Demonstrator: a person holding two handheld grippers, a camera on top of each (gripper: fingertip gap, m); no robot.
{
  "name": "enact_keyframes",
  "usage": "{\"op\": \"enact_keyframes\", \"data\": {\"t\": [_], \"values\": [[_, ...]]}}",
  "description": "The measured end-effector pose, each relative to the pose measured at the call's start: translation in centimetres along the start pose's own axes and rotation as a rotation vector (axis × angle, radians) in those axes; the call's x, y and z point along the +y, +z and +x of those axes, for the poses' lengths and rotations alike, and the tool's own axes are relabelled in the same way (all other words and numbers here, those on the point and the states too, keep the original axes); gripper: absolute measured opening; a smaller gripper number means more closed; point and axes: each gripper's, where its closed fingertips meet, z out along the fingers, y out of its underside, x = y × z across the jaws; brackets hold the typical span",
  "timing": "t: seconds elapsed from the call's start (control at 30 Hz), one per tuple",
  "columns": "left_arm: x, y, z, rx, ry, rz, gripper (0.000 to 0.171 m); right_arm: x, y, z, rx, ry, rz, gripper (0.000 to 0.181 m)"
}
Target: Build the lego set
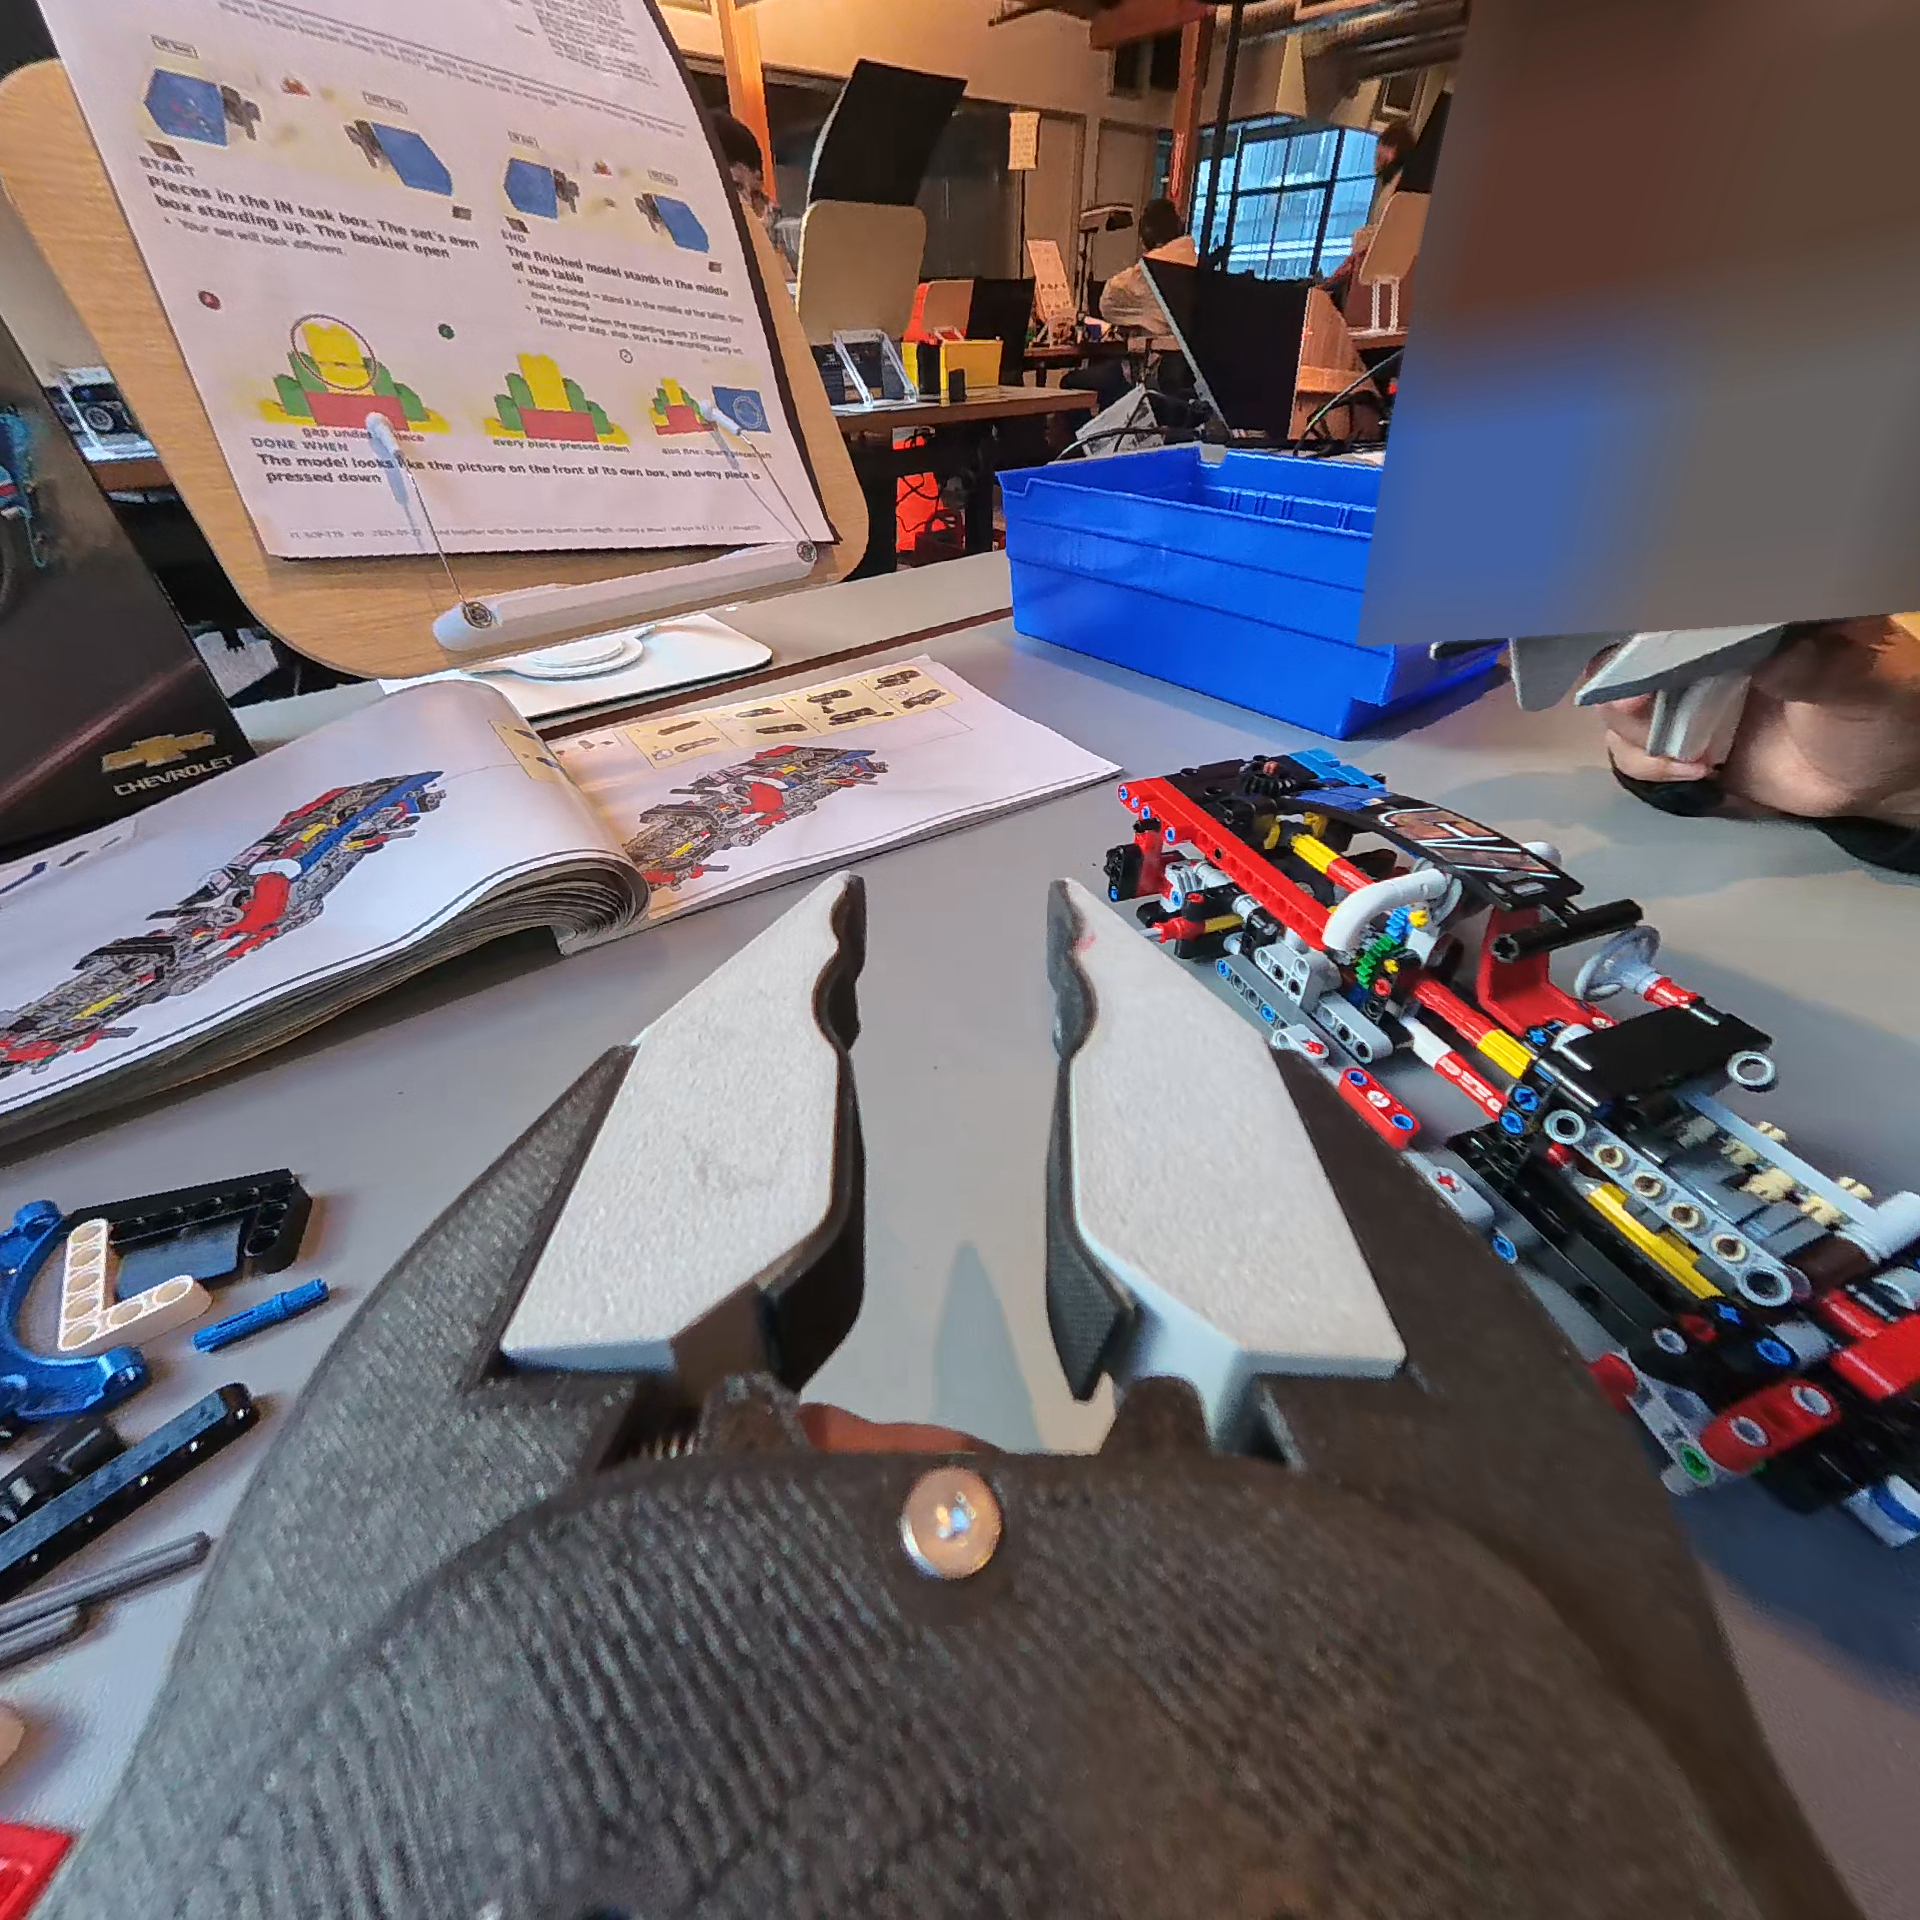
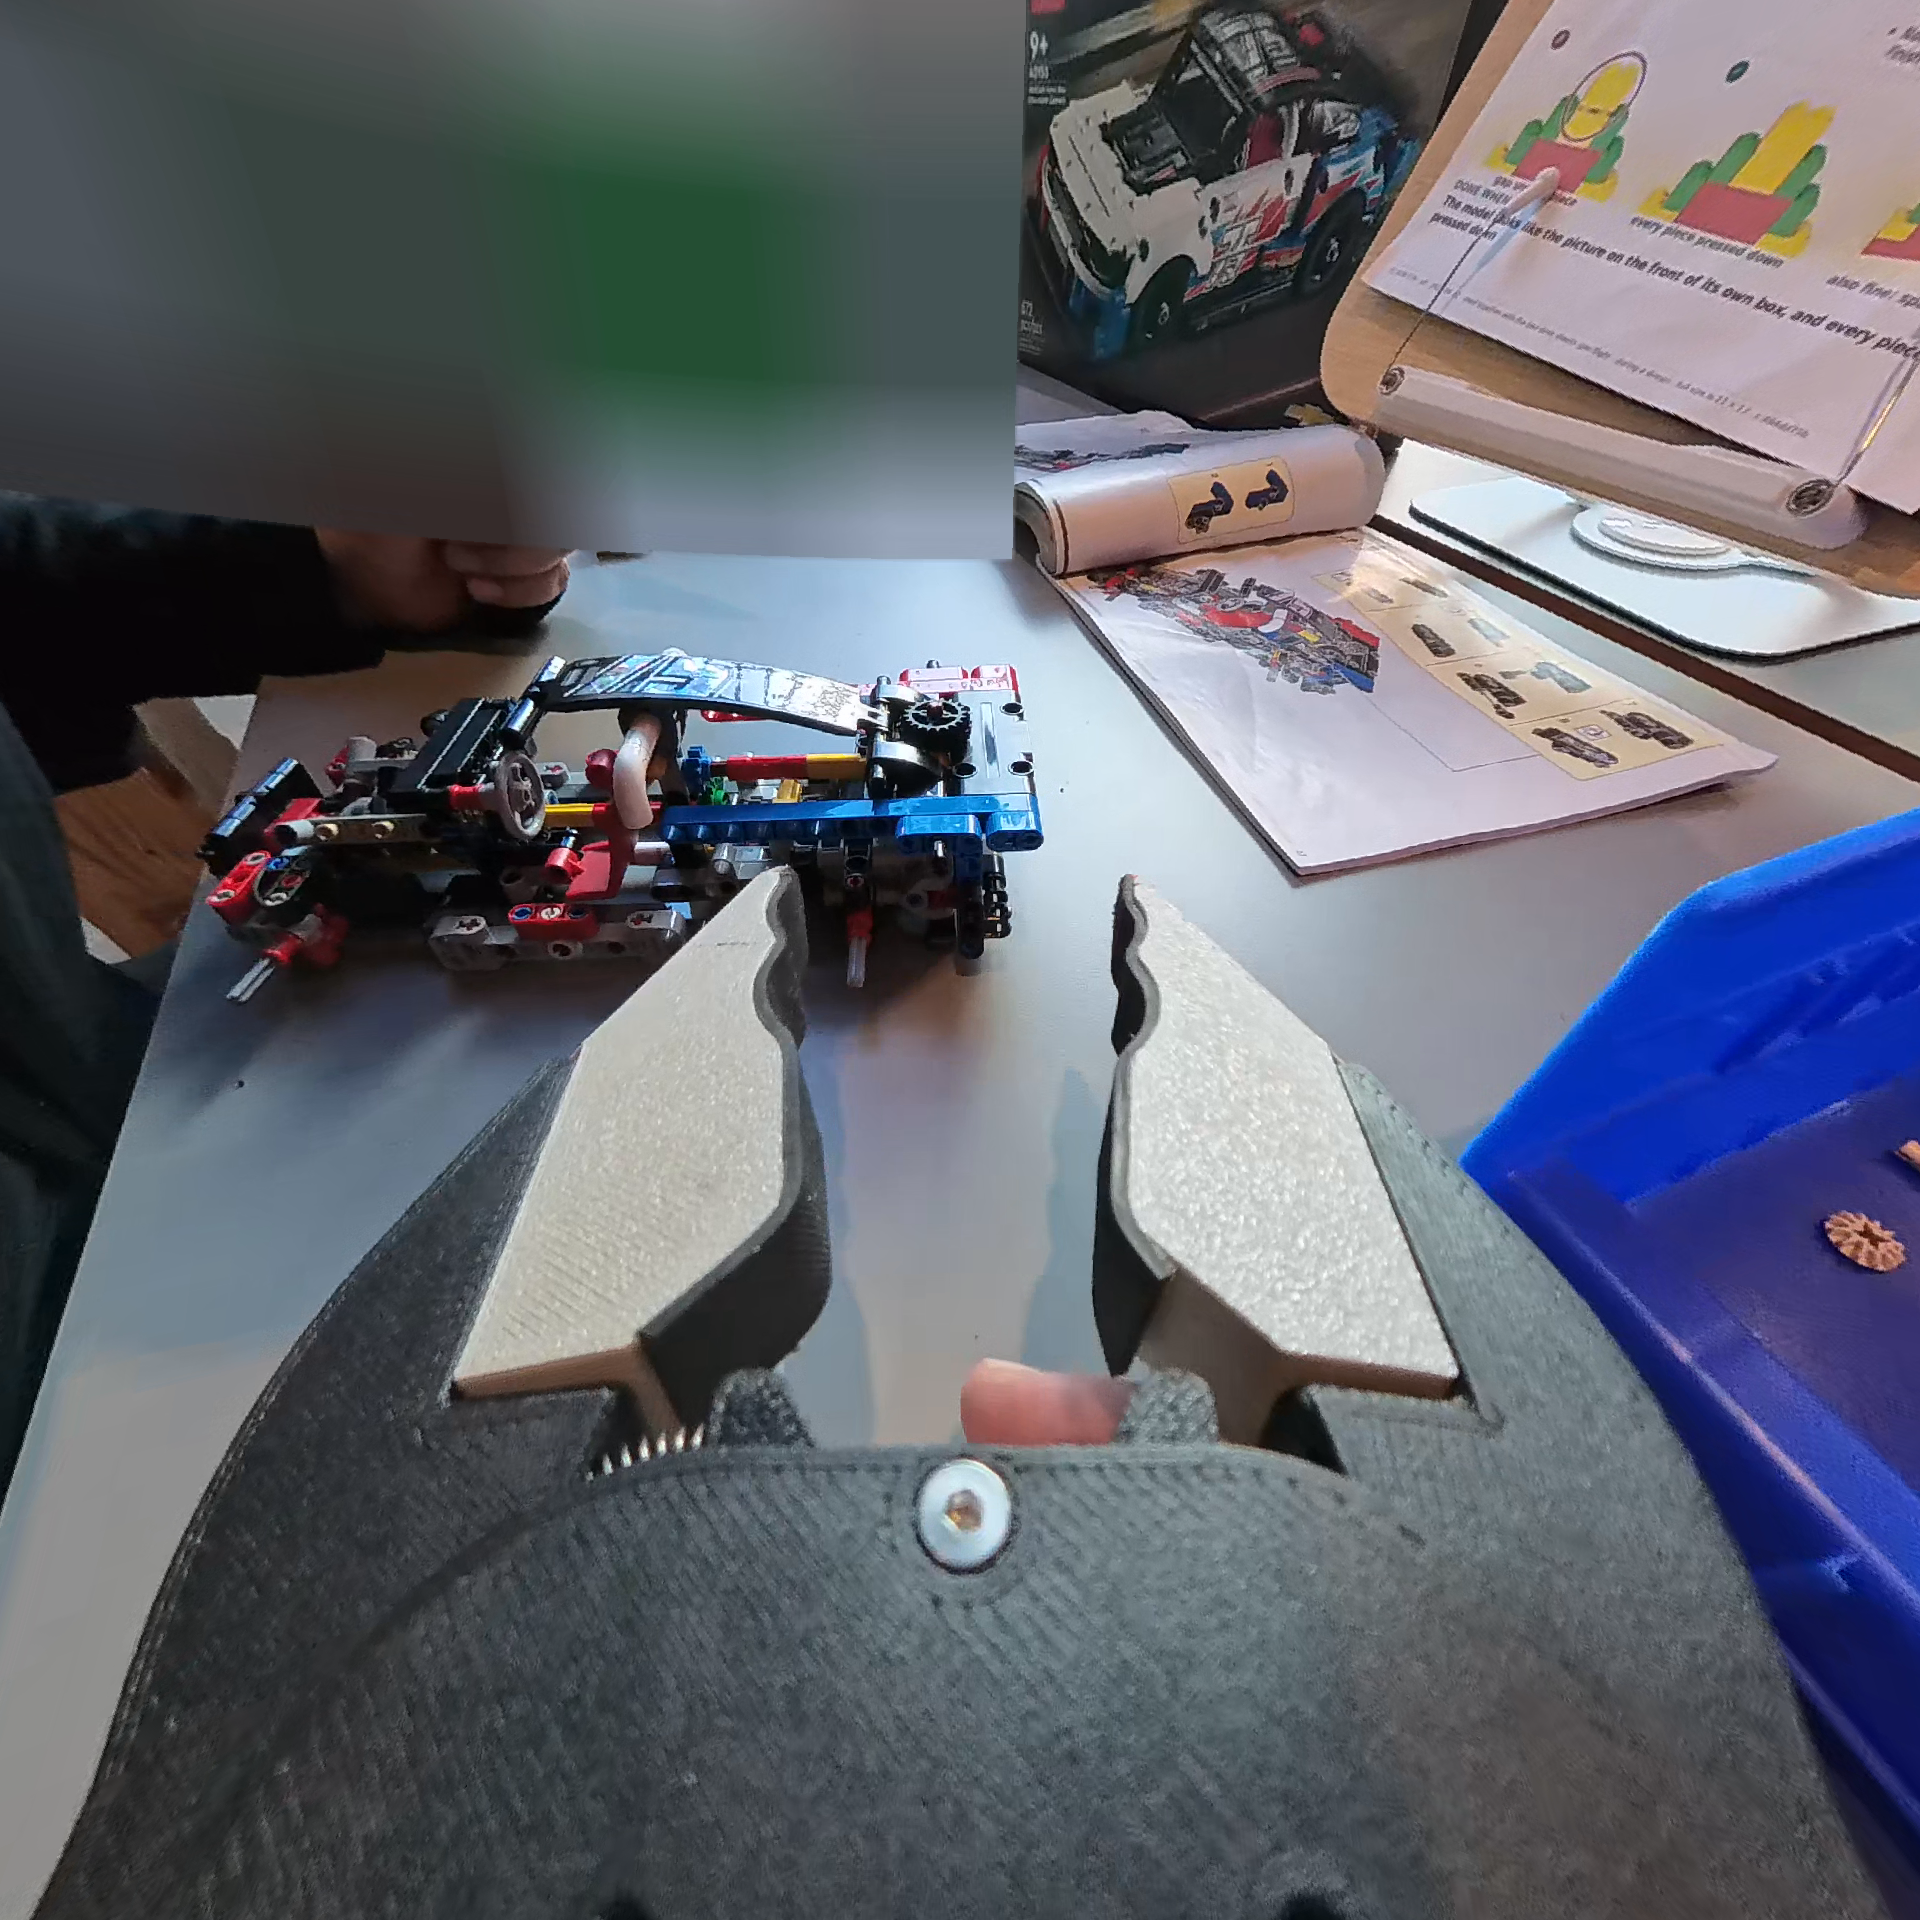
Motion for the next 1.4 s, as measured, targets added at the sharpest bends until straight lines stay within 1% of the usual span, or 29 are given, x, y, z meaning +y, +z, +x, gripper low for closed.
{"op": "enact_keyframes", "data": {"t": [0.37,0.63,0.97,1.1,1.17,1.23,1.27,1.3,1.4], "values": [[0.0,0.2,-0.2,-0.004,-0.004,-0.002,0.032,0.0,0.2,-1.0,-0.02,-0.043,-0.012,0.057],[0.0,0.4,-0.3,-0.008,-0.005,-0.001,0.032,-0.4,-0.2,-0.8,-0.007,-0.042,0.004,0.057],[0.0,0.4,-0.5,-0.037,0.014,0.0,0.031,-1.2,-1.2,-0.8,0.058,-0.121,0.025,0.057],[0.4,0.7,-0.3,-0.032,0.015,-0.032,0.031,-1.4,-1.6,-0.6,0.097,-0.135,0.038,0.055],[0.6,0.6,0.3,-0.04,-0.003,-0.052,0.031,-1.0,-1.6,0.1,0.142,-0.133,0.014,0.055],[0.6,0.5,1.4,-0.04,-0.053,-0.078,0.032,-0.5,-1.6,0.4,0.154,-0.124,-0.011,0.055],[0.8,0.4,2.3,-0.023,-0.077,-0.114,0.037,-0.3,-1.6,0.4,0.152,-0.12,-0.02,0.055],[0.8,0.3,3.2,-0.007,-0.098,-0.148,0.045,-0.1,-1.5,0.3,0.146,-0.118,-0.029,0.055],[0.5,-0.2,6.0,0.012,-0.158,-0.23,0.053,0.5,-1.3,-0.2,0.128,-0.129,-0.064,0.056]]}}
